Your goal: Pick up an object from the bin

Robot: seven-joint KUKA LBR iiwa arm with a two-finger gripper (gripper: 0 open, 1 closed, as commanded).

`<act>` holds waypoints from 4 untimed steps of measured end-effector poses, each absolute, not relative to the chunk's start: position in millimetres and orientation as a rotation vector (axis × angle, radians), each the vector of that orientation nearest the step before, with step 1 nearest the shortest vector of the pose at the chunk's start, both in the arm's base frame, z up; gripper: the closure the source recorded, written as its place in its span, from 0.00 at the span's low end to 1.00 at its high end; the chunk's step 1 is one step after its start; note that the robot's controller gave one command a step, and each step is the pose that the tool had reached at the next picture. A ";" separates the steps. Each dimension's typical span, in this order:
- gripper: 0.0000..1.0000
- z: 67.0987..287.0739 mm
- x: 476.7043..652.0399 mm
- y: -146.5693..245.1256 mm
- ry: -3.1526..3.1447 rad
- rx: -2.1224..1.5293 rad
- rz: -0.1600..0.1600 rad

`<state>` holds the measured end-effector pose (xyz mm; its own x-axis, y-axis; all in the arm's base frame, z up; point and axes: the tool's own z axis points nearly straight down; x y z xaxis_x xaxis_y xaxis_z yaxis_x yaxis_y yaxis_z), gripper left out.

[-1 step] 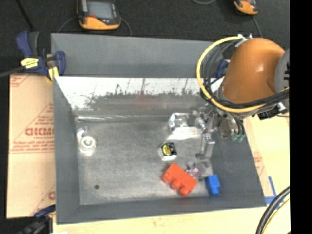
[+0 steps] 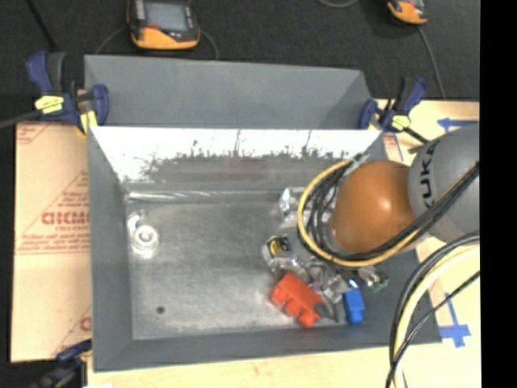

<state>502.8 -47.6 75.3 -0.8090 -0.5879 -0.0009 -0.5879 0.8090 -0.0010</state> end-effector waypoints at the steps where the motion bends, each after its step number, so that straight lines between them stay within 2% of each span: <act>1: 1.00 77.4 503.7 -47.7 2.985 -0.972 -0.003; 2: 1.00 175.3 508.5 -32.1 3.009 -0.864 -0.005; 3: 0.00 170.8 506.6 -32.4 3.017 -0.864 0.000; 4: 0.00 68.5 488.1 -114.5 2.929 -1.139 0.000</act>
Offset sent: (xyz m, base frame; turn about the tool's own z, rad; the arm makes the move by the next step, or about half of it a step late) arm 0.0000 0.0000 0.0000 0.0000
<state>488.1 -114.5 68.5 -0.7372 -0.6757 0.0014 -0.6757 0.7372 0.0002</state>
